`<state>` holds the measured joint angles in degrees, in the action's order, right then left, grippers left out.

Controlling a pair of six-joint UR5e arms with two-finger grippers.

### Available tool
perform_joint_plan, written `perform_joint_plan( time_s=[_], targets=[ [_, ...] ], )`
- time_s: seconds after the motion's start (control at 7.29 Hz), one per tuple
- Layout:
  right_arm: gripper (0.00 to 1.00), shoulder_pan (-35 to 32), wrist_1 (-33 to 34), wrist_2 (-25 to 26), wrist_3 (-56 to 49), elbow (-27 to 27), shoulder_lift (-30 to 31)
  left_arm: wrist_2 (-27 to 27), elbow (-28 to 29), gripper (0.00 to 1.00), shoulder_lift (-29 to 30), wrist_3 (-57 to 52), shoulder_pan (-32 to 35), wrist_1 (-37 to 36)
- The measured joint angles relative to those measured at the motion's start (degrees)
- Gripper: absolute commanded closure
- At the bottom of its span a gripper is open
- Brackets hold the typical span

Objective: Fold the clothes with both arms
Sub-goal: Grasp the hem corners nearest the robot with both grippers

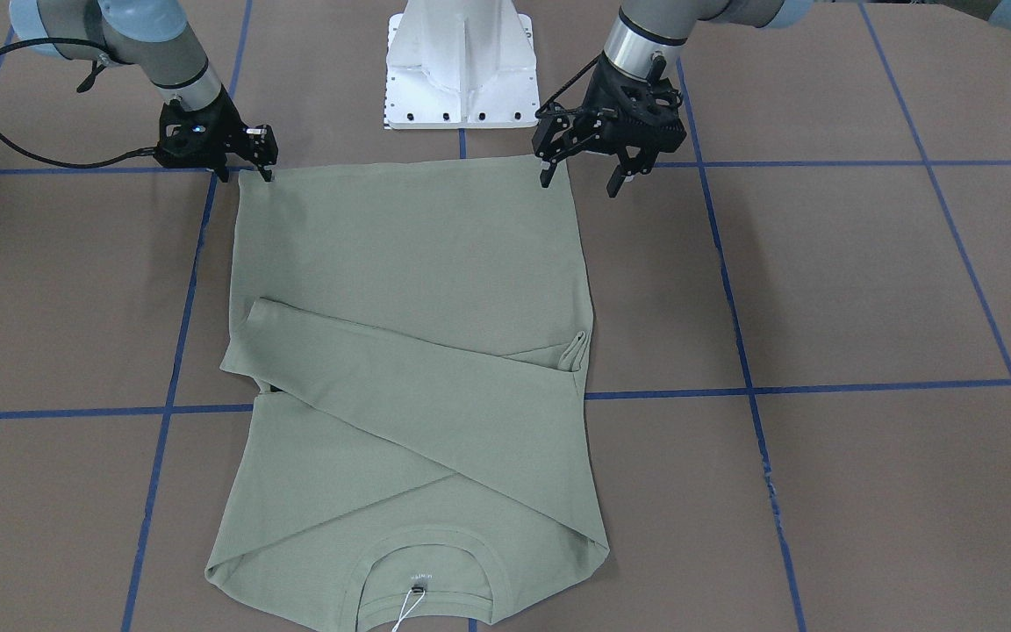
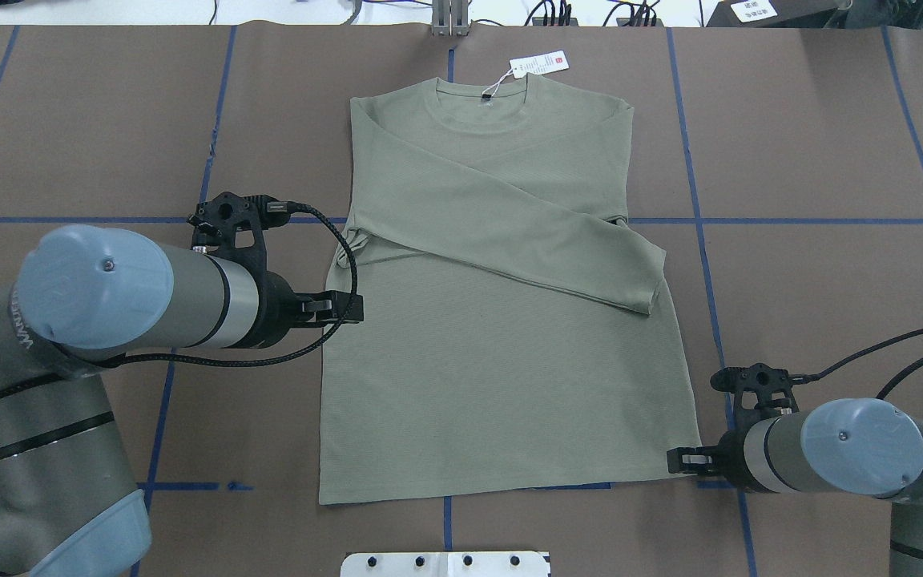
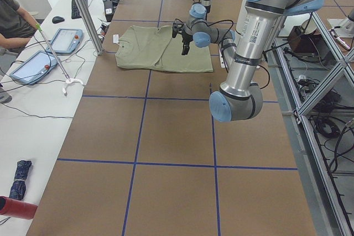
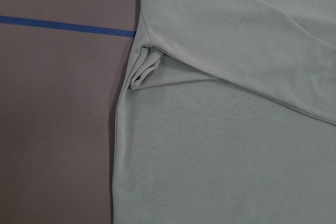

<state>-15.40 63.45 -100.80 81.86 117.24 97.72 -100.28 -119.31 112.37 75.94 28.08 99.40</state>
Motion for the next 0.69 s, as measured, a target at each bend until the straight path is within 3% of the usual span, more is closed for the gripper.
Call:
perform_joint_plan(
  time_s=[0.14, 0.69],
  targets=[
    [1.00, -0.1, 0.1, 0.0, 0.0, 0.1, 0.1, 0.0, 0.0, 0.00, 0.0, 0.0, 0.0, 0.0],
    [1.00, -0.6, 0.1, -0.8, 0.0, 0.7, -0.2, 0.1, 1.1, 0.00, -0.1, 0.1, -0.9, 0.3]
  ],
)
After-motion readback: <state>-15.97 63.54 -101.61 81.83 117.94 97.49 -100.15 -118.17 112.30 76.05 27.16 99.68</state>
